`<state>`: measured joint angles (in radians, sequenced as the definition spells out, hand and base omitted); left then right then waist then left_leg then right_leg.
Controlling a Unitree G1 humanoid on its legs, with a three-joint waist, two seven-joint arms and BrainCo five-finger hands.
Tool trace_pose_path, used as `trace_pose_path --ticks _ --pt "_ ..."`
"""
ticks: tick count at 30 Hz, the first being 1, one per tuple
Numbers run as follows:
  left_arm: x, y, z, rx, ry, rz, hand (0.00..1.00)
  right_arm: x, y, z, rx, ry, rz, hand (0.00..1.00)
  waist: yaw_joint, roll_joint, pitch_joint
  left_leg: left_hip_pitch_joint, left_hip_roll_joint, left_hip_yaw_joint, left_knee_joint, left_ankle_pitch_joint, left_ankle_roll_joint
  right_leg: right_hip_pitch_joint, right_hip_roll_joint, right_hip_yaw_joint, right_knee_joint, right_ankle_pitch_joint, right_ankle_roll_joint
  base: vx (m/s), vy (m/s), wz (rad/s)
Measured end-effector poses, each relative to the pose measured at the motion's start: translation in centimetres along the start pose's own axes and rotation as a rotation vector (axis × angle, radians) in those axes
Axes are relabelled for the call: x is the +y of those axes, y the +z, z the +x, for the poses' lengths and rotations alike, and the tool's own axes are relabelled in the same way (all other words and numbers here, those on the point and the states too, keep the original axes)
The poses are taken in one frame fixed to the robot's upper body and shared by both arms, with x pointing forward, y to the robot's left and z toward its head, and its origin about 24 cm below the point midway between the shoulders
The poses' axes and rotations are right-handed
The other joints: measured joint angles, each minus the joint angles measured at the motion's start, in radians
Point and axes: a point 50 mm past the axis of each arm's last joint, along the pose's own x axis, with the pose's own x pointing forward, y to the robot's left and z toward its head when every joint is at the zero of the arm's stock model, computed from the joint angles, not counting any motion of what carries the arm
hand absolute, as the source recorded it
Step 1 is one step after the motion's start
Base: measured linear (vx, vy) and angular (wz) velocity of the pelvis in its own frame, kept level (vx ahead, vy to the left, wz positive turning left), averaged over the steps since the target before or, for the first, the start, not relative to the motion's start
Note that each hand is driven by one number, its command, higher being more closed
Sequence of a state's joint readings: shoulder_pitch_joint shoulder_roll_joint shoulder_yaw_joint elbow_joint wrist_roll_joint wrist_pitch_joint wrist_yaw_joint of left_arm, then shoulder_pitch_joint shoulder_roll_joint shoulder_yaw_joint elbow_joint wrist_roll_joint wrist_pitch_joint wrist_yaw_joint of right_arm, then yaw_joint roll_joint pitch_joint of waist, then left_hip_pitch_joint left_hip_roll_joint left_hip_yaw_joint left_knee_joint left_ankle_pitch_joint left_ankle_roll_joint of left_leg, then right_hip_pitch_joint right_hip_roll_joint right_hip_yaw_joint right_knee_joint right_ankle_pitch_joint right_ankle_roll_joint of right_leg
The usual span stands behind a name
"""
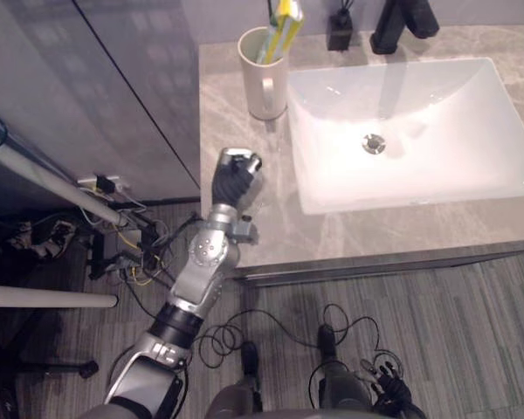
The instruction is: Organize washtable
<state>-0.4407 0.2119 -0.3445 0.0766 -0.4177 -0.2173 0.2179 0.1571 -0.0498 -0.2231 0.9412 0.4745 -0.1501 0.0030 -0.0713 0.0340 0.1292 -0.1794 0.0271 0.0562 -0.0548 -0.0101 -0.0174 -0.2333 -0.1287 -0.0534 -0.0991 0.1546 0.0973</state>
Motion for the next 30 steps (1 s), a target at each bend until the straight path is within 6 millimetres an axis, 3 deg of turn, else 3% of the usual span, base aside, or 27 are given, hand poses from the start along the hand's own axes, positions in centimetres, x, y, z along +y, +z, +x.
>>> trace_pose_path --ticks 6,15,30 --pt "-3.4 0.2 -0.6 -0.005 -0.107 -0.077 1.00 -0.3 -0.5 -0.1 0.022 -0.009 -0.005 0.00 0.003 -0.011 -0.027 -0.003 0.001 0.000 0.003 0.000 0.000 -0.002 -0.001 0.006 0.000 -0.004 0.006 0.03 0.000 0.00" --pt "-6.6 -0.1 -1.0 0.015 -0.201 -0.152 1.00 -1.0 -0.8 -0.2 0.041 -0.030 -0.018 0.00 0.002 -0.007 -0.066 -0.007 0.002 0.002 0.003 -0.003 -0.004 -0.007 0.001 0.021 0.001 -0.013 0.017 0.03 -0.002 -0.01" --pt "-8.6 0.7 -0.5 -0.004 -0.268 -0.197 1.00 -1.3 -1.1 -0.3 0.053 -0.042 -0.018 0.00 0.002 -0.008 -0.102 0.004 0.002 0.006 0.003 -0.003 -0.004 0.003 0.001 0.026 0.001 -0.013 0.017 0.03 -0.001 0.00"
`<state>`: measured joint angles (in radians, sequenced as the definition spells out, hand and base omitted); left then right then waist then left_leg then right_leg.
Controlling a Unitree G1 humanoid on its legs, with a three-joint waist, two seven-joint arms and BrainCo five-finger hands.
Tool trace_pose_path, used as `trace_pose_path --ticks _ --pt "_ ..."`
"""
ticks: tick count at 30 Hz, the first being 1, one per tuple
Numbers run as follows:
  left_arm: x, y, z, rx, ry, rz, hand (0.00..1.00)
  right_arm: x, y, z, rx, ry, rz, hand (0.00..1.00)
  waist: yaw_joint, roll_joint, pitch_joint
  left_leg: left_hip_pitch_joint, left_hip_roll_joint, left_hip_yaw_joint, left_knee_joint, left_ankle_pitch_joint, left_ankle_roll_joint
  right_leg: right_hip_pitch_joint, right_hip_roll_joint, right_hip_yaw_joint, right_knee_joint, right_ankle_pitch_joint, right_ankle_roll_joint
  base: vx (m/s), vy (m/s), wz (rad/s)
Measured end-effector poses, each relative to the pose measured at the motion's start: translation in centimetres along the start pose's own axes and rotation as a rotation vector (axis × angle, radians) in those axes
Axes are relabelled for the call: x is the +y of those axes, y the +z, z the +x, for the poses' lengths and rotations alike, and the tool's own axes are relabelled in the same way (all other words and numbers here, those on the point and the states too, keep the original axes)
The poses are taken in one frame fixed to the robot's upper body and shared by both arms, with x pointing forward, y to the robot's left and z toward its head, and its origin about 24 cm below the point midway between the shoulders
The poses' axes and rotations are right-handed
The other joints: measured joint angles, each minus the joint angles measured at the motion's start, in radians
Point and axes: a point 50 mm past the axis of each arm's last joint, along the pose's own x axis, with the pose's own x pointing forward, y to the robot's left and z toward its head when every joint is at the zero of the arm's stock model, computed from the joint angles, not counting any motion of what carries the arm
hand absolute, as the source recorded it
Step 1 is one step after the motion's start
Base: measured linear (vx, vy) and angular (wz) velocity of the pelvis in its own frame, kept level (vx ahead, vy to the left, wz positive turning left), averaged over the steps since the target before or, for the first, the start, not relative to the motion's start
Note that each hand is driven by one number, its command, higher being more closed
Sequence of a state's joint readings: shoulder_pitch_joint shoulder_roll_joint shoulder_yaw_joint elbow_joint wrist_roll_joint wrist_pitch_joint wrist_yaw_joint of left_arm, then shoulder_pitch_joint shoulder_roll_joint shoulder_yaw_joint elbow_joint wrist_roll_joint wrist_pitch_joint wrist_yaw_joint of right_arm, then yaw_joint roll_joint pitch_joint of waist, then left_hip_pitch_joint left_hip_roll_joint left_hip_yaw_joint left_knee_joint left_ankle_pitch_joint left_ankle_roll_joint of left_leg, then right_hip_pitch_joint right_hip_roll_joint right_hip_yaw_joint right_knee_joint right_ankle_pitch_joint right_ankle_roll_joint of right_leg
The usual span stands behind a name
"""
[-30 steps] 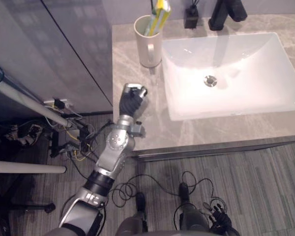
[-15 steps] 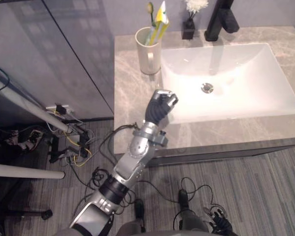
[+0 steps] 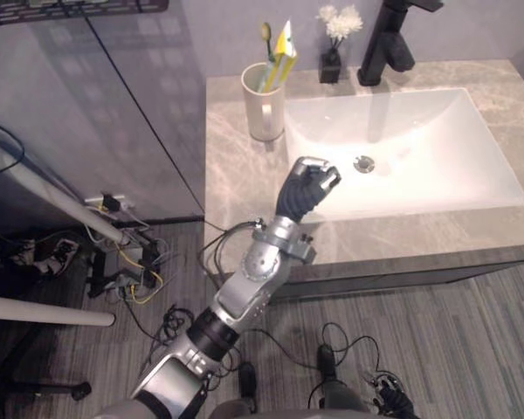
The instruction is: Organize washtable
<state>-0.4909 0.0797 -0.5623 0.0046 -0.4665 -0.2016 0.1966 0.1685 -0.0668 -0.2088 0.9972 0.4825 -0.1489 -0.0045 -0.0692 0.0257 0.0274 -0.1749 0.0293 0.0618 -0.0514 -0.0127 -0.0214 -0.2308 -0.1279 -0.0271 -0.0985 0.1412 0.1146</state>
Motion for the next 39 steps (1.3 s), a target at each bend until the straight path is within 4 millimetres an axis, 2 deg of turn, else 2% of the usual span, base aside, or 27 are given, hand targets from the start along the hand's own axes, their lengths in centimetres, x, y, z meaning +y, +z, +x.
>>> trace_pose_path --ticks 10,14,20,24,30,31,37,39 --pt "-1.7 -0.3 -0.7 0.022 -0.083 -0.074 1.00 -1.0 -1.1 -0.5 0.033 -0.029 0.000 0.00 0.004 -0.001 -0.041 0.018 0.000 -0.008 0.000 0.000 0.000 0.022 -0.001 -0.007 0.000 -0.001 0.001 0.01 -0.001 0.02" --pt "-3.2 -0.5 -1.8 0.034 -0.172 -0.129 1.00 -1.6 -1.7 -0.7 0.057 -0.052 0.008 0.00 0.004 0.000 -0.049 0.033 -0.001 -0.031 0.008 0.000 0.000 0.052 -0.004 -0.029 0.000 -0.006 0.000 0.02 -0.001 0.13" --pt "-4.1 -1.0 -3.2 0.064 -0.204 -0.189 1.00 -2.1 -2.1 -0.8 0.075 -0.074 0.019 0.00 0.022 0.003 -0.066 0.033 -0.007 -0.058 0.021 0.001 0.000 0.075 -0.013 -0.033 0.000 -0.024 0.007 0.00 0.003 0.16" --pt "-3.8 -1.6 -4.5 0.094 -0.180 -0.216 1.00 -2.1 -2.2 -0.8 0.078 -0.085 0.036 0.00 0.030 0.003 -0.077 0.034 -0.011 -0.079 0.029 0.001 0.000 0.091 -0.014 -0.047 0.000 -0.025 0.008 0.01 0.014 0.19" --pt "-0.9 -6.1 -9.6 0.365 -0.102 -0.166 1.00 -1.7 -1.9 -0.6 0.071 -0.076 0.038 0.00 0.030 -0.004 -0.082 0.052 -0.012 -0.091 0.032 0.002 -0.001 0.122 -0.013 -0.086 0.000 -0.032 -0.009 0.01 0.005 0.07" --pt "-0.3 -7.3 -11.2 0.448 -0.069 -0.164 1.00 -1.5 -1.7 -0.5 0.069 -0.071 0.038 0.00 0.030 -0.009 -0.083 0.052 -0.012 -0.093 0.031 0.002 -0.001 0.122 -0.012 -0.093 0.000 -0.036 -0.014 0.00 0.000 0.00" --pt "1.5 -9.4 -16.5 0.635 0.012 -0.133 1.00 -1.5 -2.0 -0.5 0.091 -0.074 0.038 0.00 0.030 -0.024 -0.087 0.070 -0.011 -0.108 0.023 0.004 -0.003 0.141 -0.012 -0.121 0.000 -0.041 -0.022 0.01 0.001 0.06" --pt "2.9 -9.9 -18.7 0.699 0.105 -0.112 1.00 -1.5 -2.3 -0.6 0.103 -0.075 0.039 0.00 0.031 -0.030 -0.090 0.080 -0.011 -0.116 0.017 0.005 -0.003 0.153 -0.012 -0.140 0.000 -0.044 -0.026 0.03 0.006 0.10"
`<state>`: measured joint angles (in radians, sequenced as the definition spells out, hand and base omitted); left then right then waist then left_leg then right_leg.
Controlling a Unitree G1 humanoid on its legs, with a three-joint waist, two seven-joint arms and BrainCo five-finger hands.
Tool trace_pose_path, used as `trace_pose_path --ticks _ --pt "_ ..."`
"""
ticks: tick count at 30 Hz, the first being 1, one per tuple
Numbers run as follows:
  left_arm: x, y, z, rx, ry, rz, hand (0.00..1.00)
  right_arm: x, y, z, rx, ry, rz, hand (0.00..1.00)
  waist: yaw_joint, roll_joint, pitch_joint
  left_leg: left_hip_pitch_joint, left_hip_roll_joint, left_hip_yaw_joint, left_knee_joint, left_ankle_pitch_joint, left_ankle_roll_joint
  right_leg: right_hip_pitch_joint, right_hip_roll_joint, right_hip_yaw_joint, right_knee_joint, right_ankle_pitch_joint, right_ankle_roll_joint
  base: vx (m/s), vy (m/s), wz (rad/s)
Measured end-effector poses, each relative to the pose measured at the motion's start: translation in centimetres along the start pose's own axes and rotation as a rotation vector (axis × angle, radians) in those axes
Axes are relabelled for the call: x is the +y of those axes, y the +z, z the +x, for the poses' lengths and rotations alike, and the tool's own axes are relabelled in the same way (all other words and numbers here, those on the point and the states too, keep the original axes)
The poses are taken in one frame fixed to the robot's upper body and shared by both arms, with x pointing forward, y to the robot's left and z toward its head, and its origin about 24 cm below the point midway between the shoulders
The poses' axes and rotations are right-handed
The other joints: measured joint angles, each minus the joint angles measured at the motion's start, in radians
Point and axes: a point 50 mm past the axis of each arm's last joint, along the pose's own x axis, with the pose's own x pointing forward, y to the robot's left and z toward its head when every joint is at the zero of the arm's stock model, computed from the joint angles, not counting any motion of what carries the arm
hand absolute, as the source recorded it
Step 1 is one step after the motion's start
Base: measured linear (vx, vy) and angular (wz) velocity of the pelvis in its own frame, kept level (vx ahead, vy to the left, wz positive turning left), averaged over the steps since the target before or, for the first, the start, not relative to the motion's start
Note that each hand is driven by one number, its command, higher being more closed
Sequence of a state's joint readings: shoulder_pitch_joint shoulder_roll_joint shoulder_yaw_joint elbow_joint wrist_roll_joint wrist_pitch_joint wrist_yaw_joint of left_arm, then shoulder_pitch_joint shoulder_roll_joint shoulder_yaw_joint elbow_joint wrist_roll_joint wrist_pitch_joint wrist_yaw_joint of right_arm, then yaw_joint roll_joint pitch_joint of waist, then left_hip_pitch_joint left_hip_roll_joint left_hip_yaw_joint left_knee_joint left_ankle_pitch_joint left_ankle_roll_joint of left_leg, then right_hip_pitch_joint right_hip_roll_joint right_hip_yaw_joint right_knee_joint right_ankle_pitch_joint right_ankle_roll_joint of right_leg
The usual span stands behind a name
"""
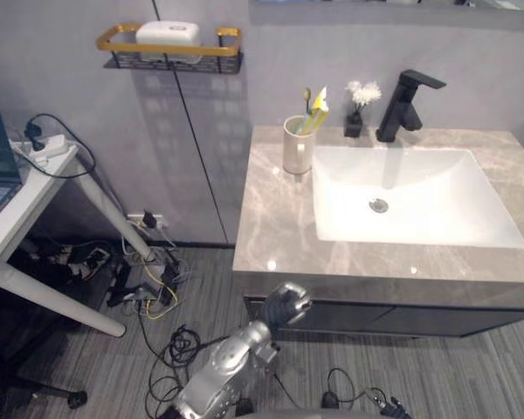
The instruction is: Organize washtable
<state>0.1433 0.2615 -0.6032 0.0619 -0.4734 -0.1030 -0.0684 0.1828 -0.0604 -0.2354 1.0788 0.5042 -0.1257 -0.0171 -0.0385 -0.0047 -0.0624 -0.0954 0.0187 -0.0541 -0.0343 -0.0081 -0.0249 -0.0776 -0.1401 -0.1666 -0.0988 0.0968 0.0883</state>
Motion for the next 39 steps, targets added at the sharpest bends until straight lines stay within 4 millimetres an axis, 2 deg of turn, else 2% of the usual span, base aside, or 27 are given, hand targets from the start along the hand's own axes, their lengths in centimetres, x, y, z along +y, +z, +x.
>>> trace_pose_path --ticks 9,13,20,21,22,27,30,33,39 --pt "6.7 -5.4 -4.8 0.233 0.365 0.029 1.00 0.5 -0.5 -0.1 0.015 0.006 0.018 0.00 0.005 -0.024 -0.001 0.001 0.000 -0.024 -0.003 0.001 -0.001 0.013 0.000 -0.029 0.000 0.000 0.001 0.02 0.005 0.09" --pt "9.6 -8.8 -7.4 0.430 0.535 0.080 1.00 0.8 -0.7 0.0 0.030 0.010 0.024 0.00 0.005 -0.033 0.000 0.006 0.000 -0.026 -0.003 0.001 -0.001 0.023 0.000 -0.041 0.000 -0.001 0.001 0.03 0.006 0.07" --pt "10.9 -13.3 -10.7 0.730 0.679 0.107 1.00 1.4 -1.3 0.0 0.064 0.021 0.020 0.00 0.004 -0.042 0.002 0.045 0.001 -0.005 -0.022 0.002 -0.002 0.042 0.000 -0.020 0.000 -0.003 0.003 0.01 0.006 -0.08" --pt "10.9 -13.6 -10.9 0.746 0.693 0.102 0.00 1.4 -1.3 0.0 0.064 0.022 0.017 0.00 0.004 -0.043 0.002 0.047 0.001 -0.001 -0.023 0.002 -0.002 0.041 0.000 -0.018 0.000 -0.003 0.003 0.01 0.010 -0.20" --pt "11.1 -14.2 -11.7 0.783 0.736 0.066 0.00 1.4 -1.4 0.0 0.067 0.021 0.013 0.00 0.003 -0.043 0.003 0.052 0.001 0.005 -0.026 0.002 -0.002 0.042 0.000 -0.013 0.000 -0.003 0.003 0.01 0.007 -0.12" --pt "11.4 -14.8 -13.0 0.826 0.810 -0.028 0.00 0.9 -1.7 -0.1 0.089 0.004 0.010 0.00 0.002 -0.042 0.005 0.089 0.003 0.032 -0.037 0.002 -0.002 0.058 0.001 0.010 0.000 -0.003 0.003 0.01 0.010 -0.15" --pt "11.4 -14.9 -13.2 0.799 0.843 -0.127 0.00 0.7 -2.0 -0.1 0.107 0.013 0.006 0.00 0.001 -0.044 0.007 0.090 0.002 0.036 -0.037 0.001 -0.002 0.056 0.000 0.019 0.000 -0.016 0.002 -0.01 0.009 -0.12" --pt "11.2 -15.1 -13.4 0.794 0.859 -0.162 0.00 0.9 -2.4 -0.2 0.128 0.032 0.011 0.00 0.001 -0.053 0.012 0.093 -0.001 0.046 -0.039 0.001 -0.002 0.055 -0.003 0.032 0.000 -0.069 0.006 -0.01 -0.017 -0.10" --pt "10.7 -15.5 -13.3 0.801 0.845 -0.192 0.00 0.5 -2.3 -0.2 0.124 0.014 0.042 0.00 0.001 -0.043 0.004 0.104 0.001 0.046 -0.056 0.002 -0.003 0.057 -0.001 0.030 0.000 -0.083 0.010 -0.01 -0.011 -0.01"
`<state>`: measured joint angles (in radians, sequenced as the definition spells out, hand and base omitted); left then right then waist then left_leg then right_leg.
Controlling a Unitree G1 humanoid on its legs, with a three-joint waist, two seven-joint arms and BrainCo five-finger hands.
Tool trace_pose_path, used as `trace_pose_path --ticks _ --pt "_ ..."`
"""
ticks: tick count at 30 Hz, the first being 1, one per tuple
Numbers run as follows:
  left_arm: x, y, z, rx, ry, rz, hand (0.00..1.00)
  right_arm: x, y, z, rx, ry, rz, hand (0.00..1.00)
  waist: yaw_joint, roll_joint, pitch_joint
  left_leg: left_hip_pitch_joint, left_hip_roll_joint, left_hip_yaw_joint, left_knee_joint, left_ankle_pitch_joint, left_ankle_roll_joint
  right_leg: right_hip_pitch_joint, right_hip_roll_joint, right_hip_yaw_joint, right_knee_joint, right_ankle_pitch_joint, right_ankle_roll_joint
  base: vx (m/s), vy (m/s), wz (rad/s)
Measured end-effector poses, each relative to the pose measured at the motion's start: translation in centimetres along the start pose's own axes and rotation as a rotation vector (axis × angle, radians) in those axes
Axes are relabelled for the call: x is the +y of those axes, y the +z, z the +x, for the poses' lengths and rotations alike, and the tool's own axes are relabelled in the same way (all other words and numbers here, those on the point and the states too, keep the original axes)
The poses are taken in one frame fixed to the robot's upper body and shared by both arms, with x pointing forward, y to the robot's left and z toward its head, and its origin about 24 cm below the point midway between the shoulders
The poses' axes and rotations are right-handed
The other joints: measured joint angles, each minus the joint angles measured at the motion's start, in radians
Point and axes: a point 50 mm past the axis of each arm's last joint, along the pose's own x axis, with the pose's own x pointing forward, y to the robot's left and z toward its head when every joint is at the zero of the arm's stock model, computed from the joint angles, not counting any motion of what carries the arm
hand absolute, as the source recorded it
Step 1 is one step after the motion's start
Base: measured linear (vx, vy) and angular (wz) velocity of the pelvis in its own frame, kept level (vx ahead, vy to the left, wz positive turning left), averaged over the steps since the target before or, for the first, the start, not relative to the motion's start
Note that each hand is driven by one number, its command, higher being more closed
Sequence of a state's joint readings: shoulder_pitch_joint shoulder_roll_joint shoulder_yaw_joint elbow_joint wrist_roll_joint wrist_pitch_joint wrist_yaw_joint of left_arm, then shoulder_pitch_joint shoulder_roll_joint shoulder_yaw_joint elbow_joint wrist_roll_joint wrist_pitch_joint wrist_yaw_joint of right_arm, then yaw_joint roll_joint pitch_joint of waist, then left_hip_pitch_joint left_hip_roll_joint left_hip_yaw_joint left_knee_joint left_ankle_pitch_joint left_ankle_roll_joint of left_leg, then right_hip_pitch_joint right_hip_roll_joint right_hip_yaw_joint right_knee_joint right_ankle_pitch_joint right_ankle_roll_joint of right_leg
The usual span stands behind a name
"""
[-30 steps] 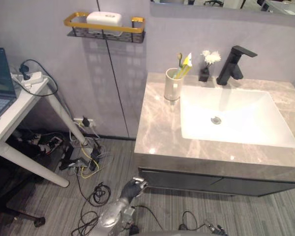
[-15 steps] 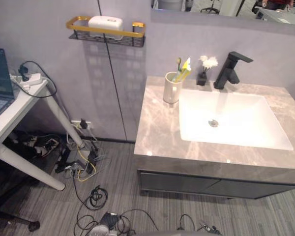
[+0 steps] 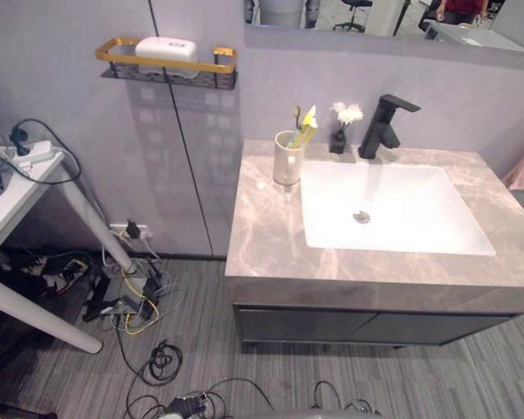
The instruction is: Organize washtable
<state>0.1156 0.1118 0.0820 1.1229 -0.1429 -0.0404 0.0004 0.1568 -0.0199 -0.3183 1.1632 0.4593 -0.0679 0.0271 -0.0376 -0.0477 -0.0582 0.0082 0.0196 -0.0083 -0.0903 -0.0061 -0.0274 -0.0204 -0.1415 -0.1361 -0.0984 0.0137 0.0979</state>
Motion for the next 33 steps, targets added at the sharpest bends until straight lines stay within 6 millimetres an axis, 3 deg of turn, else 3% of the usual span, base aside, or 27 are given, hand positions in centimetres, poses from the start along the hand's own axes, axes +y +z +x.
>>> trace_pose_path --ticks 16,22,24,25,26,27,28,29,30,31,32,33 --pt "0.0 -0.1 0.0 0.010 -0.001 -0.002 0.00 0.0 -0.1 0.0 0.007 0.020 -0.009 0.00 0.000 0.002 0.001 0.020 0.001 -0.020 0.015 -0.005 -0.002 0.020 -0.001 -0.004 0.045 -0.010 0.002 0.01 0.000 0.05" --pt "-0.3 0.3 0.1 -0.007 -0.002 -0.062 0.00 -0.1 -0.2 0.0 0.018 0.030 -0.034 0.00 0.000 0.011 0.023 -0.067 -0.004 -0.148 0.107 -0.010 -0.011 0.038 -0.001 -0.136 0.068 -0.060 -0.011 -0.07 -0.047 0.62" --pt "-0.6 0.7 0.1 -0.029 0.003 -0.120 0.00 0.4 1.0 0.3 -0.008 0.046 -0.082 0.00 0.004 0.025 0.060 -0.110 -0.004 -0.207 0.152 -0.003 -0.024 0.028 -0.001 -0.209 0.134 -0.103 -0.015 -0.11 -0.067 1.00" --pt "-0.6 0.8 0.1 -0.032 0.005 -0.140 0.00 0.5 1.4 0.4 -0.018 0.048 -0.087 0.00 0.011 0.034 0.068 -0.126 -0.004 -0.231 0.154 0.008 -0.031 0.022 0.005 -0.218 0.152 -0.114 -0.023 -0.18 -0.094 1.06" --pt "-0.8 1.0 0.2 -0.039 0.002 -0.164 0.00 0.6 2.1 0.5 -0.033 0.048 -0.097 0.00 0.006 0.046 0.070 -0.132 0.002 -0.262 0.094 0.032 -0.024 -0.007 0.017 -0.217 0.162 -0.126 -0.059 -0.15 -0.062 0.98" --pt "-0.8 1.7 0.3 -0.057 0.005 -0.199 0.00 1.0 2.2 0.6 -0.038 0.045 -0.071 0.00 0.012 0.021 0.085 -0.201 0.014 -0.126 0.292 -0.032 0.024 -0.023 -0.024 -0.268 0.179 -0.113 -0.056 -0.13 -0.032 0.91" --pt "-0.6 2.1 0.4 -0.070 0.010 -0.217 0.00 1.5 2.7 0.7 -0.056 0.051 -0.058 0.00 0.017 0.029 0.096 -0.247 0.027 -0.054 0.475 -0.088 0.039 -0.028 -0.045 -0.283 0.204 -0.110 -0.054 -0.03 0.033 0.37" --pt "-0.4 1.8 0.2 -0.068 0.023 -0.245 0.00 2.0 3.4 0.7 -0.089 0.064 -0.050 0.00 0.033 0.036 0.114 -0.275 0.076 0.062 0.724 -0.122 0.055 -0.030 -0.065 -0.337 0.250 -0.100 -0.056 0.02 0.043 0.18" --pt "-0.7 0.9 0.1 -0.048 0.020 -0.266 0.00 1.9 4.1 0.7 -0.113 0.067 -0.054 0.00 0.025 0.070 0.113 -0.282 0.118 0.139 0.758 -0.109 0.038 -0.017 -0.047 -0.370 0.272 -0.100 -0.048 0.03 0.014 0.35" --pt "-0.7 0.9 0.1 -0.046 0.019 -0.263 0.00 2.1 4.3 0.7 -0.119 0.073 -0.053 0.00 0.016 0.075 0.109 -0.277 0.100 0.154 0.722 -0.105 0.035 -0.021 -0.048 -0.345 0.262 -0.128 -0.032 0.01 -0.052 0.92" --pt "-1.1 0.9 0.1 -0.045 0.010 -0.267 0.00 1.8 4.1 0.7 -0.106 0.060 -0.032 0.00 0.002 0.061 0.095 -0.221 0.053 0.113 0.539 -0.094 0.018 -0.020 -0.042 -0.314 0.199 -0.123 -0.052 -0.03 -0.034 1.22" --pt "-0.8 1.3 0.2 -0.055 0.014 -0.269 0.00 1.5 3.4 0.7 -0.086 0.046 -0.010 0.00 -0.005 0.039 0.090 -0.184 0.042 0.103 0.518 -0.133 0.014 -0.017 -0.056 -0.341 0.155 -0.089 -0.056 -0.05 -0.008 1.08"
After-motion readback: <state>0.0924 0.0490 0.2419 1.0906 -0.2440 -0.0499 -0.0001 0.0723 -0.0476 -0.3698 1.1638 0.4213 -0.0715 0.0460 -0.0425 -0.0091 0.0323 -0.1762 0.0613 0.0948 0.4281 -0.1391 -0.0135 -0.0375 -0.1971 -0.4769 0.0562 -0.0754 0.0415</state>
